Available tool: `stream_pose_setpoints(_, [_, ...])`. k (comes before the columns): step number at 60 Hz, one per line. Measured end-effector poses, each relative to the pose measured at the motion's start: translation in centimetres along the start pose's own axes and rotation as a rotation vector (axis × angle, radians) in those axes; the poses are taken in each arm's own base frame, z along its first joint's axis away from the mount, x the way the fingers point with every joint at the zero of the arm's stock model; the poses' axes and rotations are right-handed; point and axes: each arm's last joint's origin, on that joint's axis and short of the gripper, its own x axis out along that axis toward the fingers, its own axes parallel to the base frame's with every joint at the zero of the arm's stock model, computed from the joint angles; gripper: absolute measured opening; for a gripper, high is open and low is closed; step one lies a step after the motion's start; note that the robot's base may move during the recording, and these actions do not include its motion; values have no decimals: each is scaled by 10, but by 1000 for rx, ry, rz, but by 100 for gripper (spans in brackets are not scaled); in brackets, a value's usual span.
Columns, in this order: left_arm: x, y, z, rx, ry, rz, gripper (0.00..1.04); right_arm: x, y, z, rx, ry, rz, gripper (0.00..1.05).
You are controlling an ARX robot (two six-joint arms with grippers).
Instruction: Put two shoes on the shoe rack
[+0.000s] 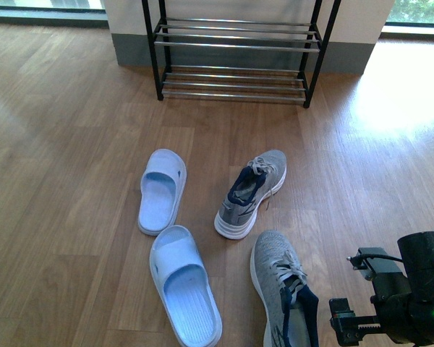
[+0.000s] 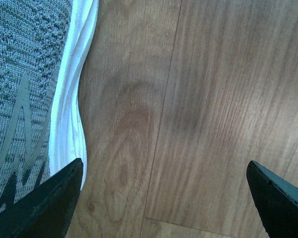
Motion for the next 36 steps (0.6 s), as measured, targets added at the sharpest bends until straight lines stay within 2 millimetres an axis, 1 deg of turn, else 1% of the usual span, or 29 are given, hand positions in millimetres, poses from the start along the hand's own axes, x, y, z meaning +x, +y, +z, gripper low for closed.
stream_pose_setpoints(5, [0, 0, 0, 0, 0, 0, 95, -1, 0, -1, 3, 1, 0, 95])
stream_pose_setpoints(11, [0, 0, 0, 0, 0, 0, 95, -9, 0, -2, 0, -7, -1, 95])
stream_pose_setpoints(19, [0, 0, 0, 0, 0, 0, 95, -30, 4, -3, 6, -33, 38, 95])
stream_pose_setpoints(25, [0, 0, 0, 0, 0, 0, 95, -44, 12, -6, 38, -47, 122, 95])
stream_pose_setpoints(31, [0, 0, 0, 0, 0, 0, 95, -48, 21, -9, 55, -44, 168, 95])
stream_pose_setpoints(36, [0, 0, 0, 0, 0, 0, 95, -45, 27, -10, 66, -33, 174, 95])
